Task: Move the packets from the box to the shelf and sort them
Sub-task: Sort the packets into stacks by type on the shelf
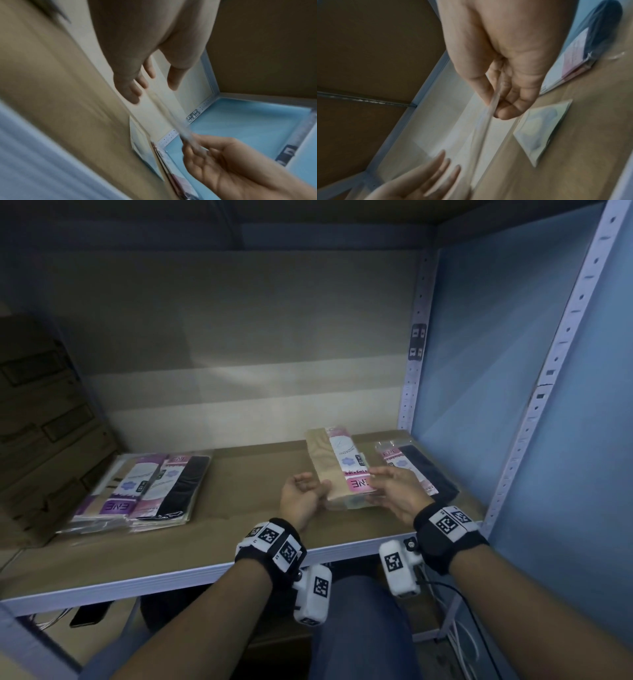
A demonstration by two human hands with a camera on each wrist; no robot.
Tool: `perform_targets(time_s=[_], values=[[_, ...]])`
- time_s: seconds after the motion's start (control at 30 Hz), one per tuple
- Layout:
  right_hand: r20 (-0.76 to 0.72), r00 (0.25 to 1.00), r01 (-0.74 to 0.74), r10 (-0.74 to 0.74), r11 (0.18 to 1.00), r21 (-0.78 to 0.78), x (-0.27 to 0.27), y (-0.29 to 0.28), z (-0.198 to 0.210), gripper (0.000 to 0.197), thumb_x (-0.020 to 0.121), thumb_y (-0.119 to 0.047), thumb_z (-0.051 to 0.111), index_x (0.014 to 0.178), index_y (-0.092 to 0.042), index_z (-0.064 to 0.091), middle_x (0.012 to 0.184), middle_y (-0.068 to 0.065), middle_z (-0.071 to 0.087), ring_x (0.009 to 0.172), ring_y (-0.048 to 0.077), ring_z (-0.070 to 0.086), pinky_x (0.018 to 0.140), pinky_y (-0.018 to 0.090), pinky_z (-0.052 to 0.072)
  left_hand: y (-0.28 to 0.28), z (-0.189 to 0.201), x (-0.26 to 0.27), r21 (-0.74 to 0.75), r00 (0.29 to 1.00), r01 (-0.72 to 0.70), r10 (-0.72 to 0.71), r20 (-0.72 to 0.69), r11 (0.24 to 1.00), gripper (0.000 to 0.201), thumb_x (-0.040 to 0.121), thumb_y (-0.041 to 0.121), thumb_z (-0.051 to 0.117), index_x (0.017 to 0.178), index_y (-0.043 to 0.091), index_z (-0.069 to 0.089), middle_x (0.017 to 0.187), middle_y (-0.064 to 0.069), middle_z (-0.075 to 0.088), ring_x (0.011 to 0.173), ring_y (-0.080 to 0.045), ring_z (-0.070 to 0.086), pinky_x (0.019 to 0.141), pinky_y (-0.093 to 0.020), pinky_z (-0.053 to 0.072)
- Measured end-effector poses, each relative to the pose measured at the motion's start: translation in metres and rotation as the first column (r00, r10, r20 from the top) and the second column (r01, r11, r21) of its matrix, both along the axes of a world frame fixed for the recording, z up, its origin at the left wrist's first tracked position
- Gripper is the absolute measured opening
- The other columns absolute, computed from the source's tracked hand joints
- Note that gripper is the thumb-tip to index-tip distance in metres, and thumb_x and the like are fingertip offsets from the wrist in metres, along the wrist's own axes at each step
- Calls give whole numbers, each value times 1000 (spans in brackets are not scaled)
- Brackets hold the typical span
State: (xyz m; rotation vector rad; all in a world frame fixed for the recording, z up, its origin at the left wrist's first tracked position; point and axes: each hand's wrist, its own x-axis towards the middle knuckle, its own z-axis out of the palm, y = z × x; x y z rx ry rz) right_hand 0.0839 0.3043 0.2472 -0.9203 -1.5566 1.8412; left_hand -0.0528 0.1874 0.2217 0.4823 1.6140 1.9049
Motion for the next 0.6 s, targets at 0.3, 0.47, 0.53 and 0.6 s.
perform_targets(time_s=[0.3, 0.47, 0.53, 0.6], values=[[442, 896, -288, 45, 817, 500, 25, 6, 19, 27, 90, 2, 56, 109, -11, 69, 118, 2, 64, 101, 28, 64, 79, 32, 53, -24, 43, -53, -557, 370, -165, -472, -800, 814, 42, 84, 25, 61, 124, 35, 53, 138, 6, 46, 126, -25, 40, 109, -47, 32], [498, 863, -365, 80, 780, 508, 29, 7, 25, 27, 91, 2, 53, 105, -12, 71, 120, 5, 65, 105, 18, 61, 86, 22, 50, -38, 43, -63, -742, 373, 198, -749, -547, 641, 29, 79, 19, 75, 106, 15, 67, 100, 1, 67, 88, -12, 59, 75, -20, 45], [503, 860, -365, 83, 789, 494, 28, 8, 25, 28, 90, 2, 54, 108, -12, 69, 115, 3, 65, 99, 17, 62, 72, 16, 52, -41, 41, -65, -723, 403, 211, -732, -549, 658, 24, 77, 16, 77, 99, 13, 69, 93, 1, 69, 82, -12, 60, 73, -21, 47], [448, 893, -280, 45, 834, 475, 24, 9, 24, 38, 87, 3, 57, 121, -14, 62, 117, 2, 60, 100, 14, 59, 67, 14, 51, -43, 39, -67, -706, 449, 148, -683, -576, 693, 20, 77, 15, 77, 95, 13, 69, 93, -1, 70, 82, -14, 62, 72, -24, 49]])
